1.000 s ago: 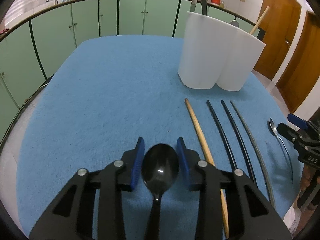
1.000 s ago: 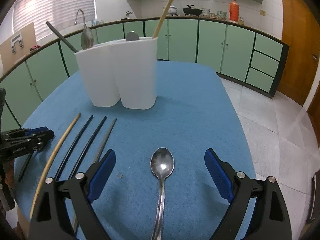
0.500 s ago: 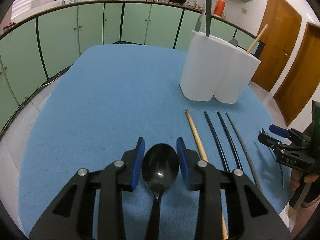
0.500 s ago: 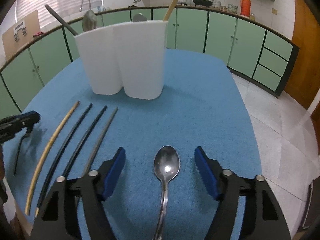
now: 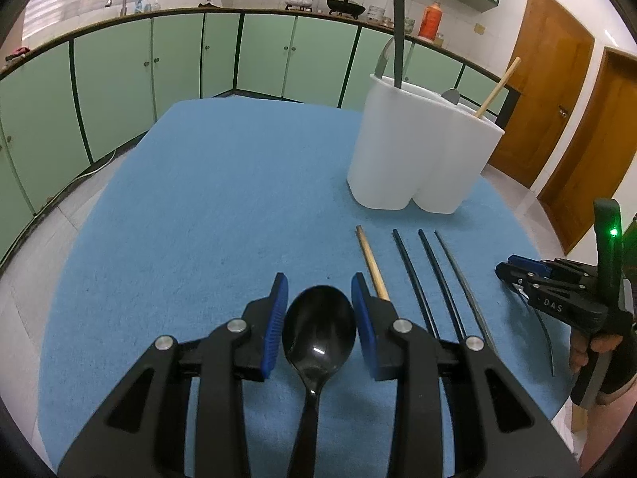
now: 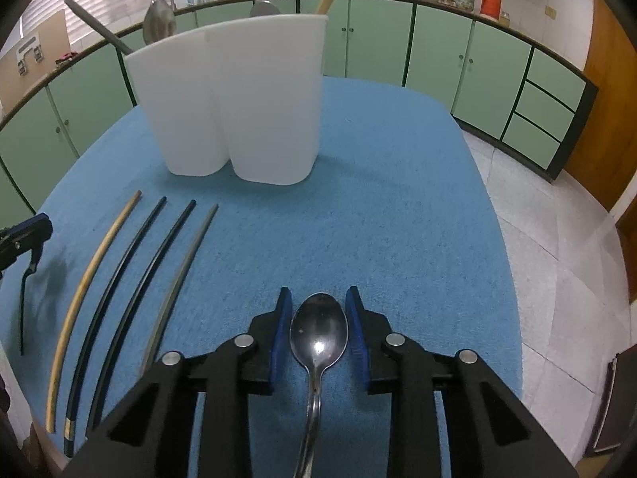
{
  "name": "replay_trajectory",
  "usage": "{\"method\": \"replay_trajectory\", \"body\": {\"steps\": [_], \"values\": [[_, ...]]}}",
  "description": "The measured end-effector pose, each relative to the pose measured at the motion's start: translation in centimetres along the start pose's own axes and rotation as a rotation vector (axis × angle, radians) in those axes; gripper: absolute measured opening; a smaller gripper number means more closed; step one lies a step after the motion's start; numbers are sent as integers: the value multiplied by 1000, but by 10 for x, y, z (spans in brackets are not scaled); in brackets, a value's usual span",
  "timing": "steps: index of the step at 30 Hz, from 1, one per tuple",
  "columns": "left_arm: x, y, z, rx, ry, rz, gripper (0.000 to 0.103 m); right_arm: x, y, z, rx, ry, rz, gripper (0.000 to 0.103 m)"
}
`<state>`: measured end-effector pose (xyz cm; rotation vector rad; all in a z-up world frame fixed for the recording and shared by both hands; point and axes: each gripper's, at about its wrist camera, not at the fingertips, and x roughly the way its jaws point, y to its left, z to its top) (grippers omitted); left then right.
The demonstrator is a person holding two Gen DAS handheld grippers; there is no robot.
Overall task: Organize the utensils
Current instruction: 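Close the left tool on the black spoon handle while the right closes on the silver spoon, then lift both spoons and carry them over the white holder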
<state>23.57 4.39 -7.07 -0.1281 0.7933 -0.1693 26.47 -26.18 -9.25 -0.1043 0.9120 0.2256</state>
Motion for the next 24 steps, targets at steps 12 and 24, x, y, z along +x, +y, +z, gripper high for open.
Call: {"method": "replay_trajectory", "body": {"steps": [12,24], "values": [[-17,-7,8,-8,-60,-10,32,-53,-20,-5,71,-227,93,27],[-38,-23,26,-34,-239,-80,32,-92,-32,10,105,-423,144,27]]}}
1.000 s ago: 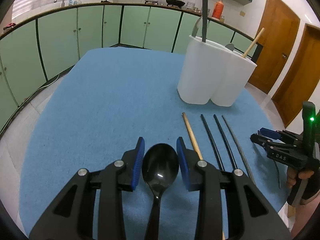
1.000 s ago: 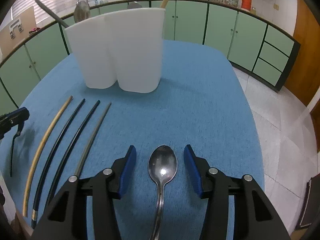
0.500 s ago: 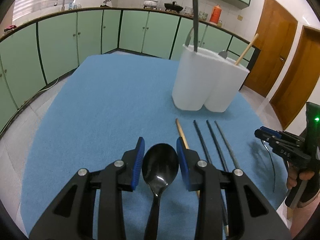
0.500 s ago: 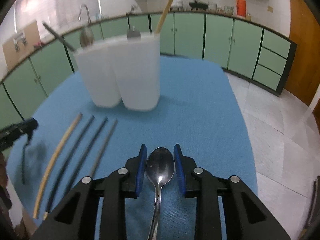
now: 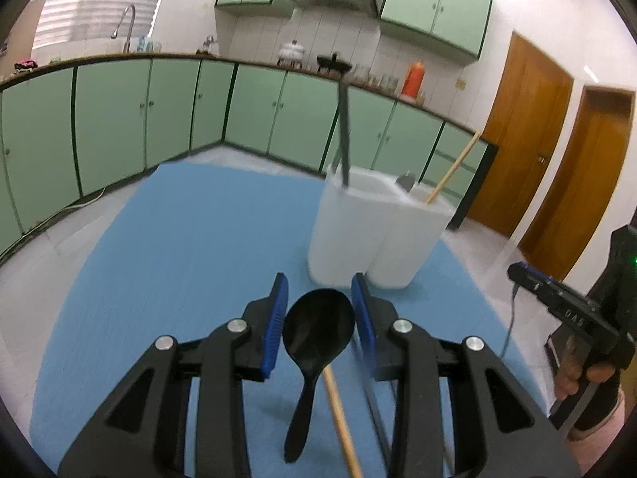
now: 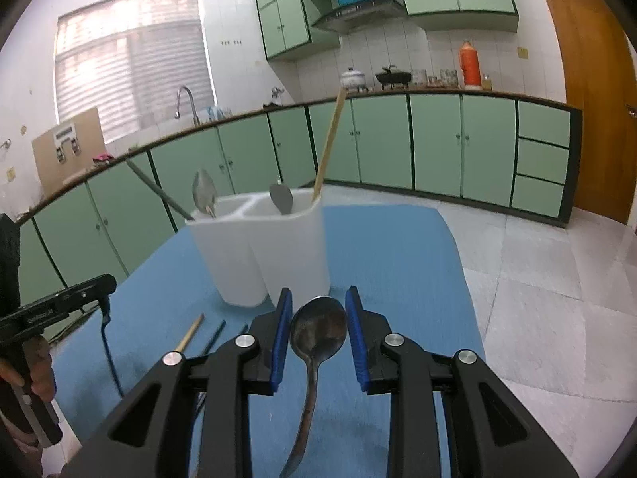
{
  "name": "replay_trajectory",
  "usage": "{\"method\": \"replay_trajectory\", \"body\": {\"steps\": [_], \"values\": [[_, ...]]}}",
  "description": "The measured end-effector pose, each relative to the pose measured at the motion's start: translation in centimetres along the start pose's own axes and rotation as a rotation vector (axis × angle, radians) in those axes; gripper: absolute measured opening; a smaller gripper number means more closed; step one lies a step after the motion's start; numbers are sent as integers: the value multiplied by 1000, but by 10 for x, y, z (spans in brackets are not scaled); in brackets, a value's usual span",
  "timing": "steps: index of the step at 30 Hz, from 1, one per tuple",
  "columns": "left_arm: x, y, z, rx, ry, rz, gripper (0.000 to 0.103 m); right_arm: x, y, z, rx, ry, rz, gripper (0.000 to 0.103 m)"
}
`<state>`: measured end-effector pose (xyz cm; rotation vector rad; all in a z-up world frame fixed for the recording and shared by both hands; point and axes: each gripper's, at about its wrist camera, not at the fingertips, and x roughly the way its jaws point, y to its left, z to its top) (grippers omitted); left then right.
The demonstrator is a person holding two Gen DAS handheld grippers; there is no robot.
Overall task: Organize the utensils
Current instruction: 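Lift both spoons and carry them over the white holder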
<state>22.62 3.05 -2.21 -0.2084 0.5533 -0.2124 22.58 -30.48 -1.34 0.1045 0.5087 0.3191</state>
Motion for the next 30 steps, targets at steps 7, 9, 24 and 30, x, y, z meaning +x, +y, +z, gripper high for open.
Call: {"method": "replay_trajectory", "body": {"steps": [7,9,24,30], "values": [[-2,-12,11,18,-92,-14,32,-1,7,14,-3,-60,25,27],[-1,-11,16,18,-105,-16,32,-3,10,20,-17,-81,30,27],[-9,-45,73,70,-279,-102,31,-19,41,82,-132,-241,27,27],[2,-66,105,79,-369,-143,31,-11,54,125,-158,-305,36,27]]}}
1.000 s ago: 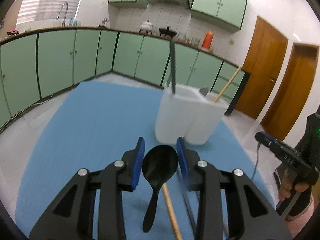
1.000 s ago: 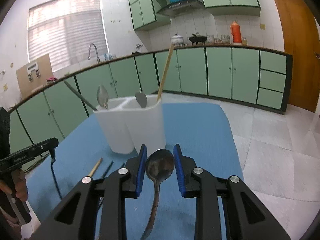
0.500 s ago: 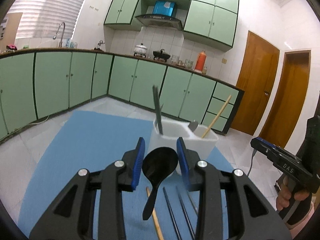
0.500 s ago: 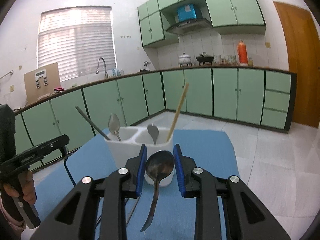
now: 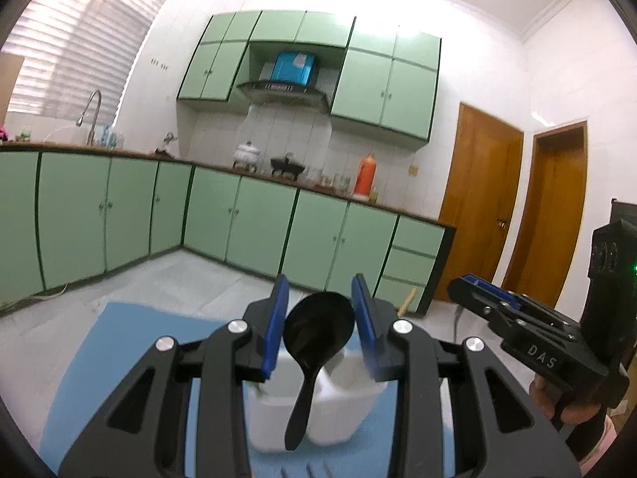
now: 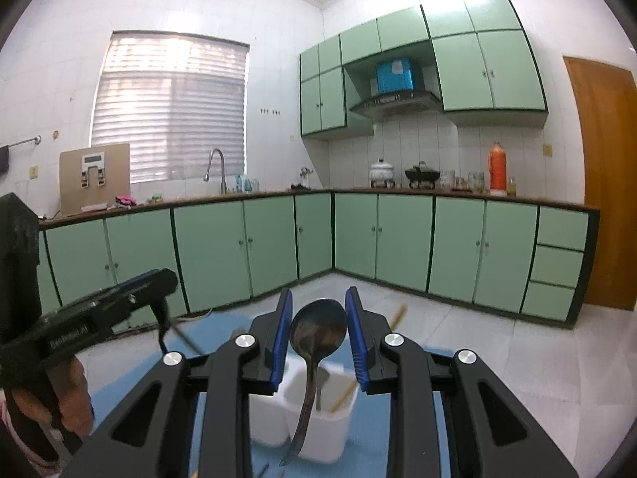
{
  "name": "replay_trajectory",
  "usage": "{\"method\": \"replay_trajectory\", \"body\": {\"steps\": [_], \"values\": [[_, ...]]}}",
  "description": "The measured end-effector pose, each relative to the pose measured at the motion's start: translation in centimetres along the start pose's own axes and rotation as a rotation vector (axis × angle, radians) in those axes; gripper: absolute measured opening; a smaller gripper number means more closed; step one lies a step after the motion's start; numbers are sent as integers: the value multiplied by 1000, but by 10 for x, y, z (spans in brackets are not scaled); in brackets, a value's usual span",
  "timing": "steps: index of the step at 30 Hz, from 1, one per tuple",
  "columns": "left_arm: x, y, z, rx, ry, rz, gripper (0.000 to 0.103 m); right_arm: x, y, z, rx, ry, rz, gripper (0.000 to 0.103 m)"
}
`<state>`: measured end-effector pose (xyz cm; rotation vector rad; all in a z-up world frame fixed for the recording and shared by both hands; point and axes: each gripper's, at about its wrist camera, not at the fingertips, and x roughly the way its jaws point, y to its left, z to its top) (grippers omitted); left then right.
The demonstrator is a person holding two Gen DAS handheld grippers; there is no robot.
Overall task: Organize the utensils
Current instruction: 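Lift both spoons and carry them over the white holder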
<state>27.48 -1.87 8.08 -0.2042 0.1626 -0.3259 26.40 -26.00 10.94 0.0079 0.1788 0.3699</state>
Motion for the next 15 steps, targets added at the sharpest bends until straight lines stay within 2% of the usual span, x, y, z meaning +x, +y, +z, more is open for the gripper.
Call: {"method": "replay_trajectory", "body": {"steps": [6,15], "values": [[31,-4,9,-5,-66,-16,31,30,0,19,-21,-32,-27,27],[71,8,-11,-23,-51,0,31,77,-15,5,7,-10,-45,27]]}}
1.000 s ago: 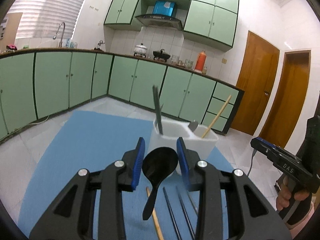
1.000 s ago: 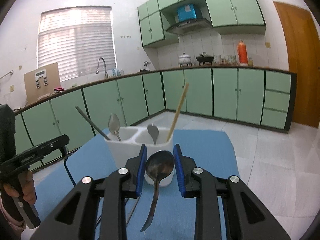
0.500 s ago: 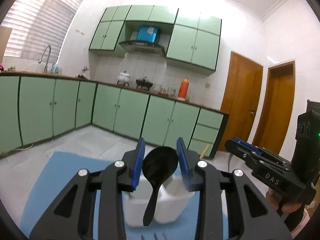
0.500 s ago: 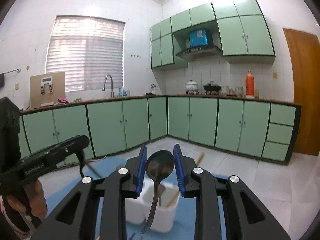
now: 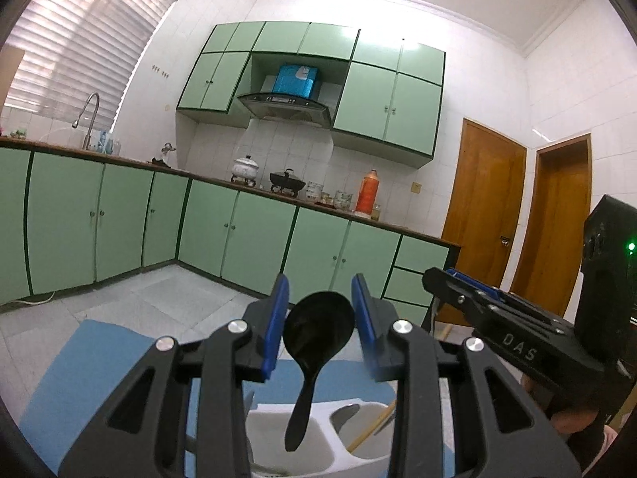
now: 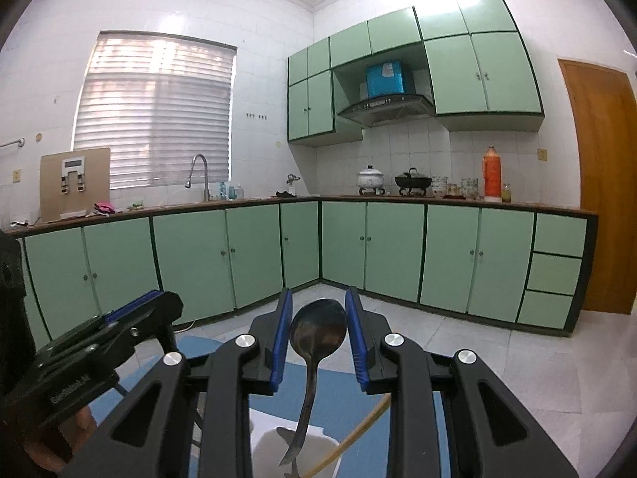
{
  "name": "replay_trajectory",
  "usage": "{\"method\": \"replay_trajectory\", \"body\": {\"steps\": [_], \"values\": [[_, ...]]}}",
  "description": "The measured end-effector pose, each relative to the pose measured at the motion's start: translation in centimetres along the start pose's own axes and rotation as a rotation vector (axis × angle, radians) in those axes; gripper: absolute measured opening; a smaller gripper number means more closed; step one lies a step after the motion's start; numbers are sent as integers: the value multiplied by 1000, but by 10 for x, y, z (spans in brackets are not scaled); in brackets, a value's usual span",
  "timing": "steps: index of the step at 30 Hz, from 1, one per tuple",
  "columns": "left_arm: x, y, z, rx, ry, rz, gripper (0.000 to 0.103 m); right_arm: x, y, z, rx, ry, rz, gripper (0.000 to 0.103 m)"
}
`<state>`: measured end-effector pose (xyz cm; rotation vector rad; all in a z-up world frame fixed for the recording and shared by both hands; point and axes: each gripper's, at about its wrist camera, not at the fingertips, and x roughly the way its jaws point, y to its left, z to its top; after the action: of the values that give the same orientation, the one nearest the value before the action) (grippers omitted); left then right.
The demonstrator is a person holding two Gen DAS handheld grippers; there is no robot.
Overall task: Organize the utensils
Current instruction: 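Lift both spoons and carry them over the white holder, then lower both spoons into the white holder and open both tools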
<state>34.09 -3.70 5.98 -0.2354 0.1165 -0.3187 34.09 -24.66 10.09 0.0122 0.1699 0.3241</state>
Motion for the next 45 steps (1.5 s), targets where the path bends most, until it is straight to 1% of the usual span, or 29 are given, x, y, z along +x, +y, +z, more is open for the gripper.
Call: {"method": "replay_trajectory", "body": {"steps": [1,4,7,15,17,24,29,33,36,38,39,41,42,44,45], "values": [[2,1,-2,4,3,4,31,2,-1,-3,-1,4,0,27],[1,0,-5,57,-13,28,32,8,1,-15,-11,14,4,27],[-3,0,-7,62,-22,14,32,13,7,-30,-37,27,0,27],[-4,-2,-6,73,-27,-12,33,24,12,-51,-55,79,20,27],[-4,-2,-6,75,-22,-13,44,23,11,-54,-54,84,21,28],[-5,2,-6,62,-16,-10,45,21,11,-54,-58,86,30,28],[-10,4,-4,56,-26,-13,52,17,8,-54,-49,79,25,28],[-22,8,2,42,-50,-14,58,7,2,-51,-26,68,16,29],[-37,12,6,39,-68,-8,67,-10,0,-51,-35,47,-3,34],[-48,15,7,37,-71,0,76,-21,-1,-52,-31,38,-13,40],[-56,17,7,35,-71,3,77,-29,-1,-54,-28,36,-20,42],[-68,19,5,34,-67,12,85,-42,-1,-58,-28,32,-34,49],[-77,20,4,35,-64,16,87,-50,0,-61,-29,31,-44,51],[-94,21,1,47,-57,44,90,-66,2,-68,-25,30,-56,61],[-99,21,0,52,-51,53,90,-74,3,-71,-17,29,-57,63]]}}
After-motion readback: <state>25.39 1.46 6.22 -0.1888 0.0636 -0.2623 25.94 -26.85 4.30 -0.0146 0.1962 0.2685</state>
